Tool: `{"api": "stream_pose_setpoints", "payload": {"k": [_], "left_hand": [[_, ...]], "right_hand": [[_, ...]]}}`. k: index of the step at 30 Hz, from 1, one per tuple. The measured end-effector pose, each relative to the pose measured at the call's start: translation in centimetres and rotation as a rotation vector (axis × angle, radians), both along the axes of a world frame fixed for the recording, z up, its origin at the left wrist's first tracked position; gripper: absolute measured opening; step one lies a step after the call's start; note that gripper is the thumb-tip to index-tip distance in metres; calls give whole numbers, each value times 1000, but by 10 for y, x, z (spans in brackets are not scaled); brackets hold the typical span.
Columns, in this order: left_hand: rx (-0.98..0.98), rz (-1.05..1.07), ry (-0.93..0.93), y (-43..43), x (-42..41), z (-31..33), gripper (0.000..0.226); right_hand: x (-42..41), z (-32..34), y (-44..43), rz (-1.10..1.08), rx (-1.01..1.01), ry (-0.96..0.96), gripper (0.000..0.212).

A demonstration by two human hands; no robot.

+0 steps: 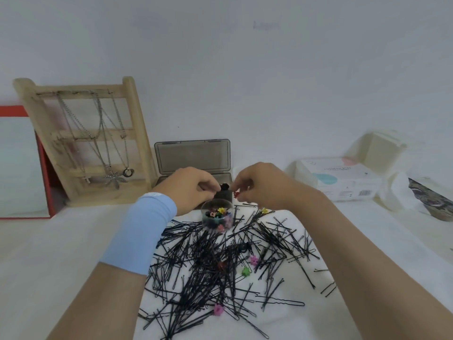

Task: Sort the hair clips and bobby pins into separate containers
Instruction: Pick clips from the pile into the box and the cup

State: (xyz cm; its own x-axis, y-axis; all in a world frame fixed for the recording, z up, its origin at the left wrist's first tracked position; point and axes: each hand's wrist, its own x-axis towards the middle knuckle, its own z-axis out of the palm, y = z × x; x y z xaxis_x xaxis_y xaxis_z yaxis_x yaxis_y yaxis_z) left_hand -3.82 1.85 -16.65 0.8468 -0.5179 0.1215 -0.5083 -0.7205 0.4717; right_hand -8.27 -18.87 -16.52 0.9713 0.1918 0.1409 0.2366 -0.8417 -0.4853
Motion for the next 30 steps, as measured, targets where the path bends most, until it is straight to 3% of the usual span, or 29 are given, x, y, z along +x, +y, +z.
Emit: {"api": "stream_pose_setpoints", "payload": {"k": [5, 11, 14, 18, 22, 25, 30], "left_hand": [[8, 2, -3, -1, -4, -2, 16], [1, -68, 11, -10, -16, 0, 12], [43, -134, 41, -11, -28, 0, 10], [83, -182, 98, -1, -42, -2, 9], [133, -210, 92, 4, -56, -15, 12], [162, -211, 115, 6, -64, -26, 15], [221, -172, 114, 15, -67, -26, 20]], "right_hand": [[5, -7, 5, 18, 16, 22, 17], [7, -19, -25, -175, -316, 190, 19], [7, -25, -24, -160, -272, 204, 17], [9, -15, -17, -126, -237, 66, 19], [5, -6, 9, -54, -56, -68, 9], [-1, -12, 25, -1, 33, -95, 15], [-4, -14, 17, -72, -72, -50, 11]]}}
